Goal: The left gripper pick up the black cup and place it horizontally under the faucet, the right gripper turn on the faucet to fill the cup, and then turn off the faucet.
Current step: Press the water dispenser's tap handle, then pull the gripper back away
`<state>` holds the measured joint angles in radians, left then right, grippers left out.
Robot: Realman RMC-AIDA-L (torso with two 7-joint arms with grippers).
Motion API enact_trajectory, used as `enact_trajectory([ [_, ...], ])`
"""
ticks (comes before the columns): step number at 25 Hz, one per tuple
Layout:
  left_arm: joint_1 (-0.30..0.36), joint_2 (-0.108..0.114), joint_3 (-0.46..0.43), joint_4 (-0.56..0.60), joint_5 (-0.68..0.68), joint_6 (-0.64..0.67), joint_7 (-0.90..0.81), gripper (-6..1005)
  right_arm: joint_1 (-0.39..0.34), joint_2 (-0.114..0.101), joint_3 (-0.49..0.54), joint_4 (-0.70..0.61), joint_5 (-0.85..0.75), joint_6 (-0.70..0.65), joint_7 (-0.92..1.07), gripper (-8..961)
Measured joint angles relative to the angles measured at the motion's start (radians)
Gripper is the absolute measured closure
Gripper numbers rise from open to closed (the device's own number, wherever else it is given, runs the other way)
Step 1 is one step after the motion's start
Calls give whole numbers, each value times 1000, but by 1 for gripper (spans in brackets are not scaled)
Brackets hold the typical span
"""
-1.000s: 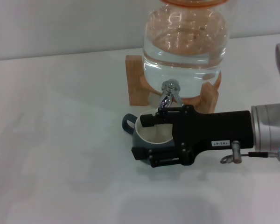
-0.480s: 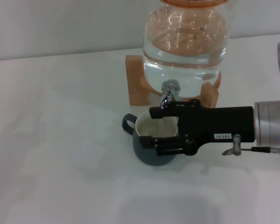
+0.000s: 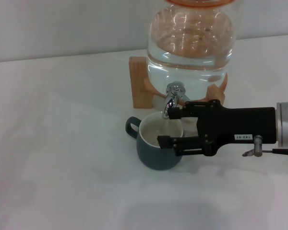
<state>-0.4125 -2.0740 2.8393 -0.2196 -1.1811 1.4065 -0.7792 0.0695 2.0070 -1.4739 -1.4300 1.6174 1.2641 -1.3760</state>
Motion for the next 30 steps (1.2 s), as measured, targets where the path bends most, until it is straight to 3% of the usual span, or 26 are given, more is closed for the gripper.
enact_trajectory([
  [30,0,-3,0,5,6,0,0,575,9,1,44,40,3,11,-33,186],
])
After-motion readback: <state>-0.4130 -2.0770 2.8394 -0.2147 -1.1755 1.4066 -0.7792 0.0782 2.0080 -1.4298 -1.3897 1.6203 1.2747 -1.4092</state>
